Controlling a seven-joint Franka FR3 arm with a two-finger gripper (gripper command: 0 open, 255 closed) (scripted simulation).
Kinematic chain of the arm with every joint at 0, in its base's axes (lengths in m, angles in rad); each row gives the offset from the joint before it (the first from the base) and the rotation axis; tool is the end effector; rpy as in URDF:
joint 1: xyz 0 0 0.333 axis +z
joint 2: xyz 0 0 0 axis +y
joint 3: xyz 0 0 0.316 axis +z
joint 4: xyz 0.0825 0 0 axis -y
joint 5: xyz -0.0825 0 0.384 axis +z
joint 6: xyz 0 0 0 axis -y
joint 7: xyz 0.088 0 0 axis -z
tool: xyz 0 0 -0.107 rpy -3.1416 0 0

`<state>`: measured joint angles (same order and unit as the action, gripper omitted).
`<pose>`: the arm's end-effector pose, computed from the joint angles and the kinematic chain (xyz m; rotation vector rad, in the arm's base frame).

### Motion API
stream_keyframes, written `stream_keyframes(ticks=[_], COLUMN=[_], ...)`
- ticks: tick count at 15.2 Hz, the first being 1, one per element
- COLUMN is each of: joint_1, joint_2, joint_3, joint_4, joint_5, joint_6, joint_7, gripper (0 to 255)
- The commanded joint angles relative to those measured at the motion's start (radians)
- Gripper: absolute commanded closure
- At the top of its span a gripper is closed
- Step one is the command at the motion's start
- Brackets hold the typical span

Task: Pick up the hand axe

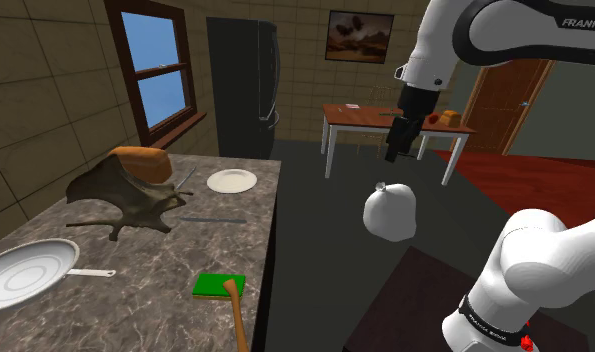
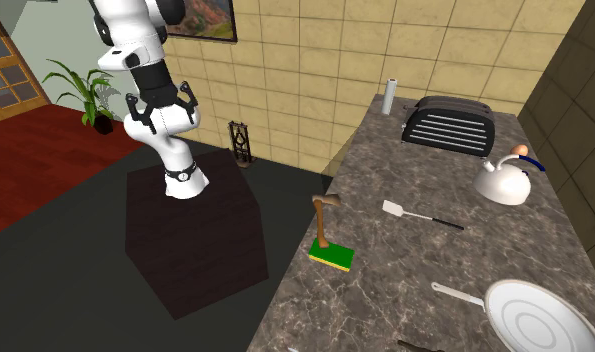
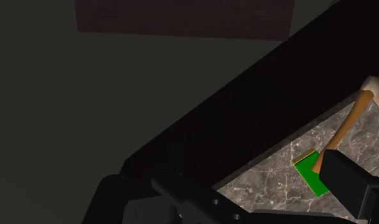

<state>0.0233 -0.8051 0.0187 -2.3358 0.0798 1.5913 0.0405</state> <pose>0.3034 0.0231 0.6080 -3.0717 0.0047 -0.0890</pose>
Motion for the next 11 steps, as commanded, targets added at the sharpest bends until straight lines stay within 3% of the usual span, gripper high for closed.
stream_keyframes(ticks=[1,11], joint_1=[0.000,0.031], joint_2=[0.000,0.054], joint_3=[0.000,0.234], joint_4=[0.000,-0.166], joint_5=[0.000,0.120], joint_6=[0.000,0.247], joint_7=[0.000,0.276], gripper=[0,0])
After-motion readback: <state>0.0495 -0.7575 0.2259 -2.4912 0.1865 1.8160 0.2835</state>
